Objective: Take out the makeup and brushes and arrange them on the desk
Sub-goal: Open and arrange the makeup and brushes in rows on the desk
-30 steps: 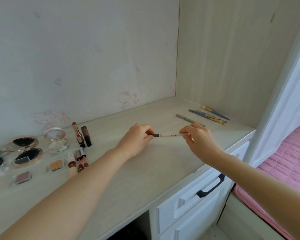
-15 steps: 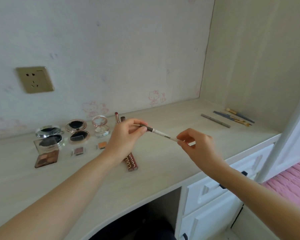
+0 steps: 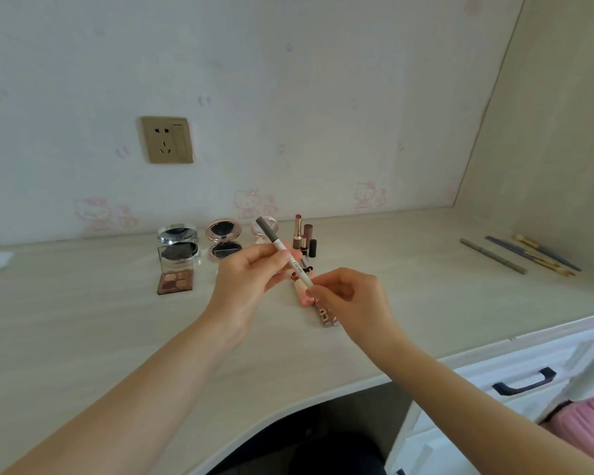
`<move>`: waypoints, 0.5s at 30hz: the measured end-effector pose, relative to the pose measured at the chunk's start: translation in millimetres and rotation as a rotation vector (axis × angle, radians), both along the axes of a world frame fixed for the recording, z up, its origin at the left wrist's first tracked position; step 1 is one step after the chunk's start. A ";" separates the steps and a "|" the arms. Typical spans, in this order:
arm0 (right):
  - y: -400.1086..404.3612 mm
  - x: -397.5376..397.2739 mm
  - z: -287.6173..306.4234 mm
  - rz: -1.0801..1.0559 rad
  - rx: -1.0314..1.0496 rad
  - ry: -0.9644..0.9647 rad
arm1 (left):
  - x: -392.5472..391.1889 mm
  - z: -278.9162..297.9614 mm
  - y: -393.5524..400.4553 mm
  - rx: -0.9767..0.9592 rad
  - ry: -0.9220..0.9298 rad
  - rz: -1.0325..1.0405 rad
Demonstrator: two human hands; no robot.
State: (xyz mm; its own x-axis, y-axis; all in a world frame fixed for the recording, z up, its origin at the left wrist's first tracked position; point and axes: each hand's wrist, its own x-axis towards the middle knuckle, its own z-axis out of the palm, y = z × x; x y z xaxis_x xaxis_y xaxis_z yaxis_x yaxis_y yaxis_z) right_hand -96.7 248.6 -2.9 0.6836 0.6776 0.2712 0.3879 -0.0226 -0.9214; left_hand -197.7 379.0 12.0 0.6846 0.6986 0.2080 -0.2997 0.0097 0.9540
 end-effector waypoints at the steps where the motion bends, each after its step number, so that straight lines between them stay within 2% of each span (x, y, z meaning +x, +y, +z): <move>1: 5.6 -4.6 -1.1 0.011 0.004 0.022 | -4.1 -1.5 3.2 0.001 0.011 0.003; 4: 20.8 -17.1 -5.8 0.067 -0.003 0.017 | -14.8 -4.8 12.4 0.000 0.019 0.034; 7: 30.6 -26.7 -11.3 0.119 -0.060 -0.065 | -25.1 -8.7 21.4 0.019 0.015 0.062; 12: 41.7 -27.0 -18.2 0.130 -0.191 -0.256 | -38.9 -19.3 42.4 0.278 0.185 0.243; 15: 46.8 -24.9 -22.1 0.085 -0.192 -0.319 | -45.8 -29.1 48.6 0.478 0.306 0.306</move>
